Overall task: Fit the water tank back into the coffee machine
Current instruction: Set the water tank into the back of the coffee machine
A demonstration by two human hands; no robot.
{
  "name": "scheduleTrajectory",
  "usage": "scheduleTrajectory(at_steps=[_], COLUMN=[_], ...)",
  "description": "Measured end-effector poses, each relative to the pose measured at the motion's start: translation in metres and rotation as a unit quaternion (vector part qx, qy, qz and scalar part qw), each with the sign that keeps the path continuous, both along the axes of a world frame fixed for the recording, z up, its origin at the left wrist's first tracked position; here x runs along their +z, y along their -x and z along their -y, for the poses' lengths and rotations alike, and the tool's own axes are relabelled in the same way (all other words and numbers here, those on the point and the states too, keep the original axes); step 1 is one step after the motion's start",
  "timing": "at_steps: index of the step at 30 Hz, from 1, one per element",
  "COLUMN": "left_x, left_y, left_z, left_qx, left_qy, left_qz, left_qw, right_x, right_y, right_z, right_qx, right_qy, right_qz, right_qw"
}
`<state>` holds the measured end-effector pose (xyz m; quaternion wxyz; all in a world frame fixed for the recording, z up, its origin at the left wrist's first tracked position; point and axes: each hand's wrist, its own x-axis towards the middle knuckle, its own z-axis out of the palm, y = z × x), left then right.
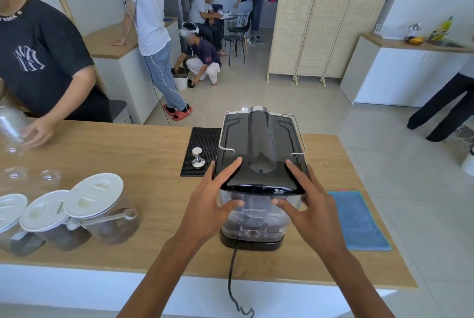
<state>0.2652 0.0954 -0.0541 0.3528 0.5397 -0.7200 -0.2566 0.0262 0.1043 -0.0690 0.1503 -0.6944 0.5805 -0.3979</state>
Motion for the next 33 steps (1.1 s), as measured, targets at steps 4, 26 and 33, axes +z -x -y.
scheduleTrajectory(at_steps=[4, 26, 33], left_x=[-0.007, -0.012, -0.019], left_y=[0.002, 0.002, -0.001], left_z=[0.0, -0.004, -0.005], left_qx=[0.01, 0.002, 0.005], left_qy=[-0.012, -0.009, 0.023], left_qz=[0.015, -0.013, -0.02], left_qw=[1.0, 1.0, 1.0], right_x=[-0.014, -0.012, -0.013], right_y=[0.001, -0.004, -0.006], right_z=[0.0, -0.006, -0.009], right_qx=[-0.01, -0.031, -0.039], right_qy=[-0.004, -0.021, -0.021], right_qz=[0.003, -0.008, -0.027], right_qw=[1.0, 0.999, 0.999])
